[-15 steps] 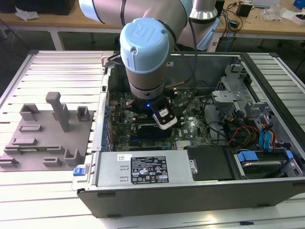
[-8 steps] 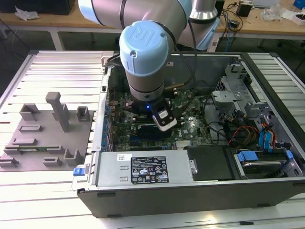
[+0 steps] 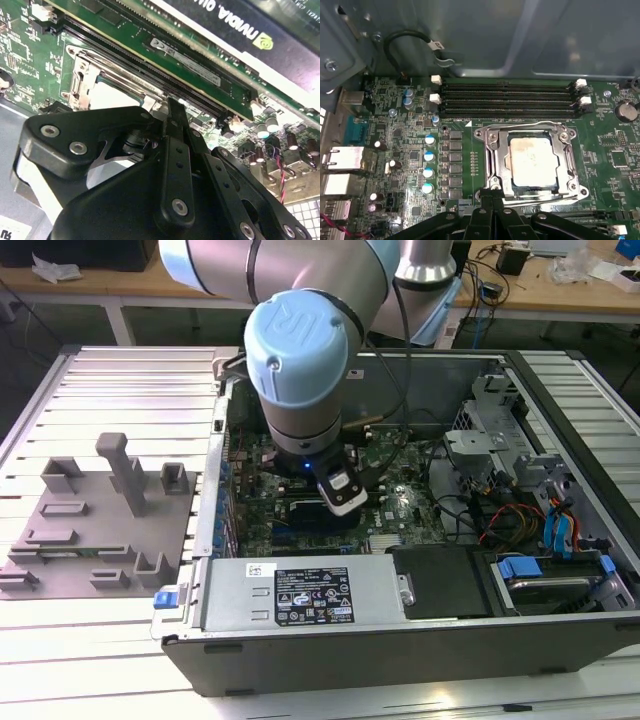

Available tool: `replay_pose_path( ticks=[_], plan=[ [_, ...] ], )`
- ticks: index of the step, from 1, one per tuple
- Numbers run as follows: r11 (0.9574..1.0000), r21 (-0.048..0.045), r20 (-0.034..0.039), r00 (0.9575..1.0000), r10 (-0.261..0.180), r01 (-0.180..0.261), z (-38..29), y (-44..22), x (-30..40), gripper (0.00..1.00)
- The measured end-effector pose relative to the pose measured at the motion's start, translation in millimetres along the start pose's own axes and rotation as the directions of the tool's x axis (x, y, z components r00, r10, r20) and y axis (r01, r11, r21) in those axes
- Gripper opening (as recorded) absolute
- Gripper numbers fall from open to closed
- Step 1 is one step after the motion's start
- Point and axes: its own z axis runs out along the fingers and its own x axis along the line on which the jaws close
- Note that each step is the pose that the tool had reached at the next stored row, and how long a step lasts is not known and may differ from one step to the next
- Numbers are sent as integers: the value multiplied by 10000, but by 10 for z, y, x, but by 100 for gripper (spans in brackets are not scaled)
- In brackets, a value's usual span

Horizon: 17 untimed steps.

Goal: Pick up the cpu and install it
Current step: 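Install the second cpu locking lever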

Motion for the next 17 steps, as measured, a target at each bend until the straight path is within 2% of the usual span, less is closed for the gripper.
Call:
replay_pose_path(
  ticks=[17],
  plan=[
    [9997,-251,38,10000,28,-28,69,0,34,11]
  ],
)
